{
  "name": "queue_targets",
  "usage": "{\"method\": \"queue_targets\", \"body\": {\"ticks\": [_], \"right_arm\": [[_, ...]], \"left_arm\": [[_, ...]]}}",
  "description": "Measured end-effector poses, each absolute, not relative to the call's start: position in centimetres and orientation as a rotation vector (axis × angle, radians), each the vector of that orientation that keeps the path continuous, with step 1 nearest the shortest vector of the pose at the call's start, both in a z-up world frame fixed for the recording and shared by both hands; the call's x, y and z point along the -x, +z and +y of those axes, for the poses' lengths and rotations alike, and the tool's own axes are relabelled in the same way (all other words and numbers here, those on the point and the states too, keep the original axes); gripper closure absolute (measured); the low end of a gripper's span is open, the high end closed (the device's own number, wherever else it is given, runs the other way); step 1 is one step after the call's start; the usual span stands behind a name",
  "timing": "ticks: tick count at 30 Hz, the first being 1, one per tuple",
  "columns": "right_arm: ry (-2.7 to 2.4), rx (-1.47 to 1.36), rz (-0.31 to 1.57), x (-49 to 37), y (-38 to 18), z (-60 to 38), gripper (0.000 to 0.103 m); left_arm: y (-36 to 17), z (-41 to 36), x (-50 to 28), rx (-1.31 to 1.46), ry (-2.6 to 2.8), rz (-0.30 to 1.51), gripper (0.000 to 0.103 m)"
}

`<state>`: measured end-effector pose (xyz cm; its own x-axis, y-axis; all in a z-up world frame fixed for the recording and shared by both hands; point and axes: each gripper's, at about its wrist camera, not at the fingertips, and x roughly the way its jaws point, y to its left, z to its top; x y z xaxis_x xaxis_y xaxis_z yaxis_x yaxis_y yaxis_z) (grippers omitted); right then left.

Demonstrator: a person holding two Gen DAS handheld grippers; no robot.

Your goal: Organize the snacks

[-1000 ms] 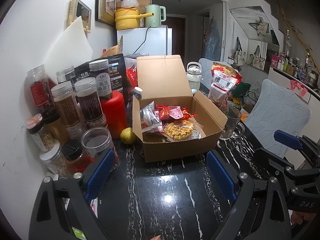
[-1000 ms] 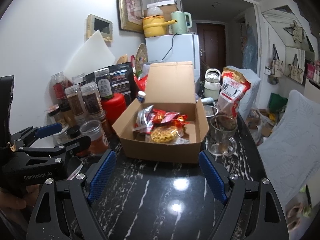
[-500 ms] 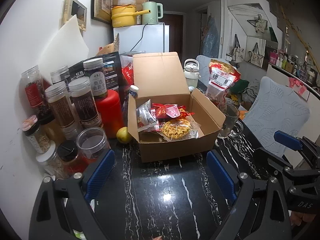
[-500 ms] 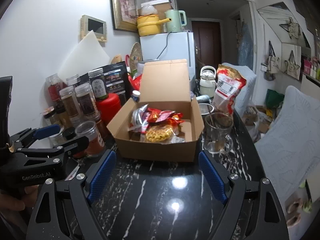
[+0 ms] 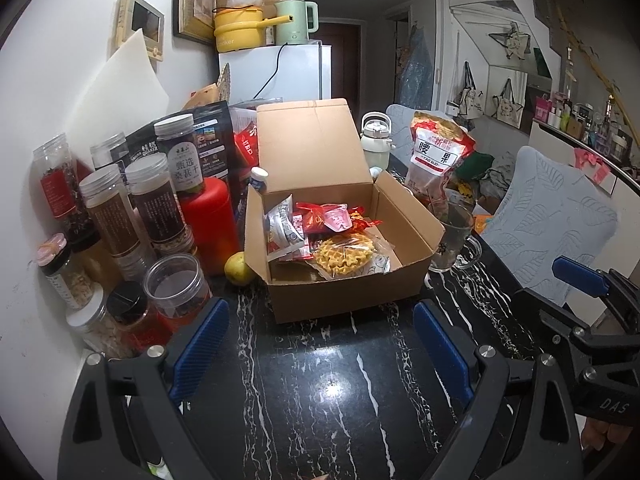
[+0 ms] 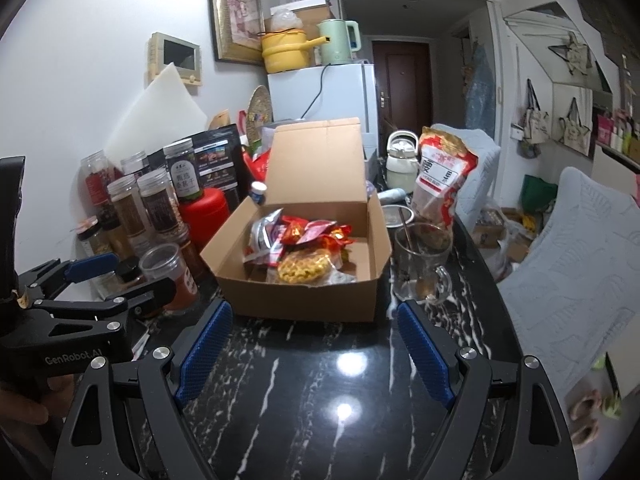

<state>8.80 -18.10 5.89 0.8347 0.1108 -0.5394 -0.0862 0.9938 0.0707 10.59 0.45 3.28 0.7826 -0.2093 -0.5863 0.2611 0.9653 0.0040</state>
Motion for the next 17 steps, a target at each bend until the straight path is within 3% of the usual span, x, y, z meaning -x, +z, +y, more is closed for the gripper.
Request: {"method": "queue_targets", "body": {"ticks": [17], "right_arm": [[0.103, -0.048, 0.583, -8.84, 5.52, -18.26, 0.017]], "left_arm": [[3.10, -0.04, -10.44, -0.108, -0.262, 0.627, 0.008]]}}
